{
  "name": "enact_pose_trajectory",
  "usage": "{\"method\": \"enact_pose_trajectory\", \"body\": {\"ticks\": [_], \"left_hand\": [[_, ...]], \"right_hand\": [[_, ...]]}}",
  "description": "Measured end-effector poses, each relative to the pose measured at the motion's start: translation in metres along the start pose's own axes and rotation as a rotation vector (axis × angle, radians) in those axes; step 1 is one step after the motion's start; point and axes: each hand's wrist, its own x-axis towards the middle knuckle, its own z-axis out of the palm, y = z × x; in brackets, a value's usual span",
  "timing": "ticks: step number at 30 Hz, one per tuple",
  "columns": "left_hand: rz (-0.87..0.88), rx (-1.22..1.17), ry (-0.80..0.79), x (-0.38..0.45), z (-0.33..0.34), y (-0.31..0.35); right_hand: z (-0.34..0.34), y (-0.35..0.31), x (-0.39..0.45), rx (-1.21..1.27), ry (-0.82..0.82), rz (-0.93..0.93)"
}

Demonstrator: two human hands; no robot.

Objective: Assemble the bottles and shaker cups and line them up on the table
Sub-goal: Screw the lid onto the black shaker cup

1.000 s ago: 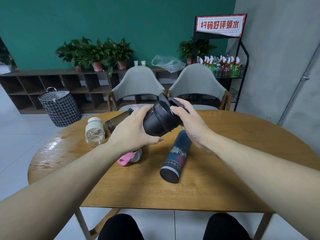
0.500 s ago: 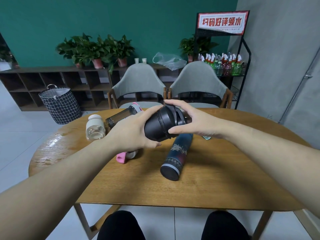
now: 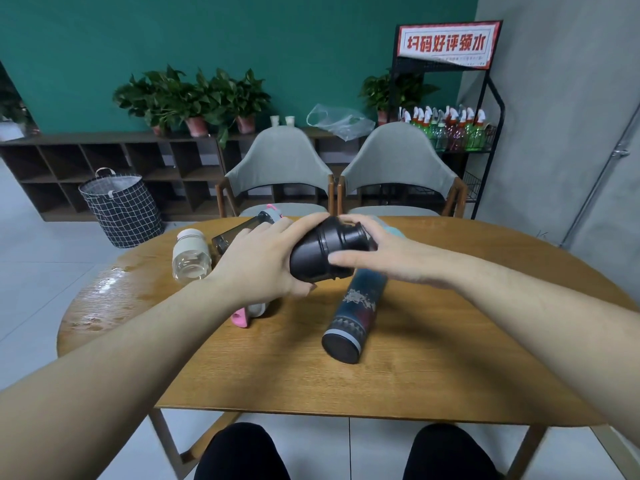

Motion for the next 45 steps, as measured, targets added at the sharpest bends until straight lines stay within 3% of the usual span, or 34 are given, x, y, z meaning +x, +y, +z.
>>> {"method": "enact_pose_trajectory", "body": {"ticks": [5,8,12,19,22,25,28,31,35,38,40,42,45], "left_hand": [[-0.040,-0.294,-0.075,0.001,-0.004,-0.006],[-0.003,-0.253,-0.070,0.001,-0.003,-0.003],[0.070,-0.015,0.002,-0.001,0.003,0.003],[0.155,0.160,0.042,0.001,0.004,0.005],[0.117,0.012,-0.051,0.006,0.001,0.004],[0.041,-0.271,-0.154,0.009,-0.003,0.003],[0.039,-0.273,-0.134,0.007,-0.001,0.007],[0.059,-0.144,-0.066,0.006,0.003,0.010],[0.170,0.217,0.051,0.006,0.008,0.009],[0.213,0.283,0.069,0.005,0.008,0.009],[0.155,0.180,-0.006,0.007,0.006,0.008],[0.087,-0.018,-0.087,0.009,0.003,0.002],[0.086,-0.233,-0.169,0.011,-0.001,0.001]], "right_hand": [[-0.006,0.006,-0.004,-0.162,0.040,-0.249],[-0.005,0.011,-0.003,-0.137,0.064,-0.272],[0.001,0.009,-0.002,-0.022,0.088,-0.199],[0.010,0.012,0.000,0.337,-0.001,0.166],[0.009,0.012,-0.003,0.310,0.053,0.011],[0.003,0.009,-0.008,0.041,0.089,-0.247],[0.003,0.011,-0.007,-0.077,0.137,-0.304],[0.006,0.014,-0.004,0.011,0.152,-0.231],[0.011,0.004,-0.005,0.465,0.015,0.146],[0.008,0.002,-0.008,0.589,-0.088,0.282],[0.005,0.006,-0.010,0.518,-0.075,0.199],[0.002,0.009,-0.013,0.297,0.028,0.014],[-0.002,0.011,-0.017,0.039,0.057,-0.196]]}}
